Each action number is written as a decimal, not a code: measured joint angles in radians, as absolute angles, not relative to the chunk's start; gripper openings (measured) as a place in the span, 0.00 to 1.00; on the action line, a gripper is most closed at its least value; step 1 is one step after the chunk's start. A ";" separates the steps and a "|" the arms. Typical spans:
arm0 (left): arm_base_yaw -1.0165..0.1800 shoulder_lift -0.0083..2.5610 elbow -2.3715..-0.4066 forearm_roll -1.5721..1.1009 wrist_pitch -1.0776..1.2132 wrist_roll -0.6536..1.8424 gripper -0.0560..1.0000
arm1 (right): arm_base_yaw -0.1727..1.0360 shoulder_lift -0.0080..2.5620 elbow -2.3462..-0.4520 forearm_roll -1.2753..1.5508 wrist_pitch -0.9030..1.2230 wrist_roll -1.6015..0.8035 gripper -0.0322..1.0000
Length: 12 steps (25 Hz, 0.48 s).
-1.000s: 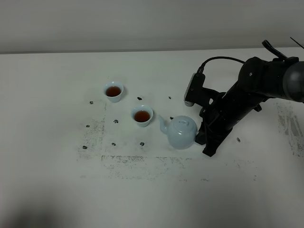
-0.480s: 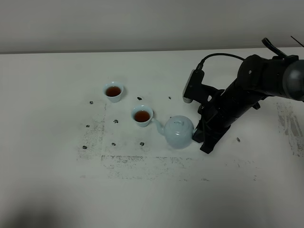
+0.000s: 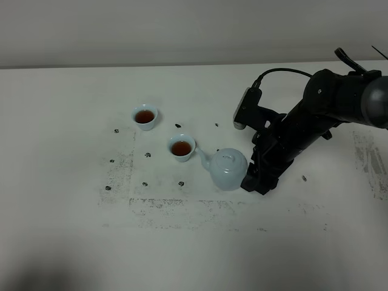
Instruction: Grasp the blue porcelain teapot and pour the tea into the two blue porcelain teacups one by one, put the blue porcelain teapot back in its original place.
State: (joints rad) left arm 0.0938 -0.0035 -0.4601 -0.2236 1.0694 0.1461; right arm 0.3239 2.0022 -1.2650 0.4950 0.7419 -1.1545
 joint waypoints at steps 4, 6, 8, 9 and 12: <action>0.094 -0.004 -0.460 -0.224 1.069 0.146 0.72 | 0.324 1.942 -1.265 0.494 0.743 -1.086 0.66; 0.094 -0.004 -0.460 -0.224 1.069 0.146 0.72 | 0.324 1.891 -1.265 0.492 0.745 -1.014 0.65; 0.094 -0.004 -0.460 -0.224 1.069 0.146 0.72 | 0.323 1.840 -1.272 0.475 0.751 -0.894 0.63; 0.094 -0.004 -0.460 -0.224 1.069 0.146 0.72 | 0.321 1.823 -1.280 0.463 0.756 -0.824 0.63; 0.094 -0.004 -0.460 -0.224 1.069 0.146 0.72 | 0.293 1.793 -1.342 0.367 0.811 -0.537 0.60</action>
State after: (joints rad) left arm 0.0938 -0.0035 -0.4601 -0.2236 1.0694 0.1461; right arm 0.2929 1.7931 -1.3415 0.3670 0.8115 -0.5371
